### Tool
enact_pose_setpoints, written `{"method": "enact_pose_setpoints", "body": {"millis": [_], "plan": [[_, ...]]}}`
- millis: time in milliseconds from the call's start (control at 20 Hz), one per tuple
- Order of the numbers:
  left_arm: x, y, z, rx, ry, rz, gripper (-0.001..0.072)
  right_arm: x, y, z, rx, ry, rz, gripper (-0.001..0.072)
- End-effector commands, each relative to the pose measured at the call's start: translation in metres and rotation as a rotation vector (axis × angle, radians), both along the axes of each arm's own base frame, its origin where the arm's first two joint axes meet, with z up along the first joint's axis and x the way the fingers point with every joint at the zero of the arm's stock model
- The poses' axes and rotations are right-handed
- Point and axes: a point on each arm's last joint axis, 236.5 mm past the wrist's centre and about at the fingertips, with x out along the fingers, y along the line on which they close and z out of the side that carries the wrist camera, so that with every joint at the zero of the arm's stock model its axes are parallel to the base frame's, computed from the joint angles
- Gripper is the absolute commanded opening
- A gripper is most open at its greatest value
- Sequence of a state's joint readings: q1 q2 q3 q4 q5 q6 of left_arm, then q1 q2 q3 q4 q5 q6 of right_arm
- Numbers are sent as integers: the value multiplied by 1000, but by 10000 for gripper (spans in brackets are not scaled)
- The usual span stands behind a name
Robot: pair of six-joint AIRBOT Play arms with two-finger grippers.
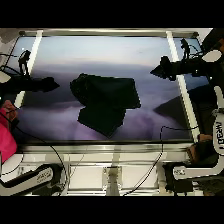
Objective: Fold the clothes and pants, and hang the long-sleeved shirts on hangers.
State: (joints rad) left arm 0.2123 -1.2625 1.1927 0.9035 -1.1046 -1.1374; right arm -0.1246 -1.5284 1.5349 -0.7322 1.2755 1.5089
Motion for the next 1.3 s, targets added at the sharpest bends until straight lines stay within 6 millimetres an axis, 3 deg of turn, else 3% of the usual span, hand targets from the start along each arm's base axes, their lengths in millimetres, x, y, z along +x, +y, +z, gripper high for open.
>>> {"method": "enact_pose_setpoints", "body": {"millis": [0, 750, 1050, 1250], "plan": [[0, 1, 0, 0, 0, 1, 36, 0, 0, 0, 1, 2, 0, 25], [0, 1, 0, 0, 0, 1, 37, 0, 1, 0, 3, 2, 0, 24], [0, 0, 0, 0, 0, 1, 37, -20, -10, -22, -93, 60, 78, 19], [0, -1, 0, -1, 1, -3, 37, -49, 6, -42, -33, 158, 243, 19]]}}
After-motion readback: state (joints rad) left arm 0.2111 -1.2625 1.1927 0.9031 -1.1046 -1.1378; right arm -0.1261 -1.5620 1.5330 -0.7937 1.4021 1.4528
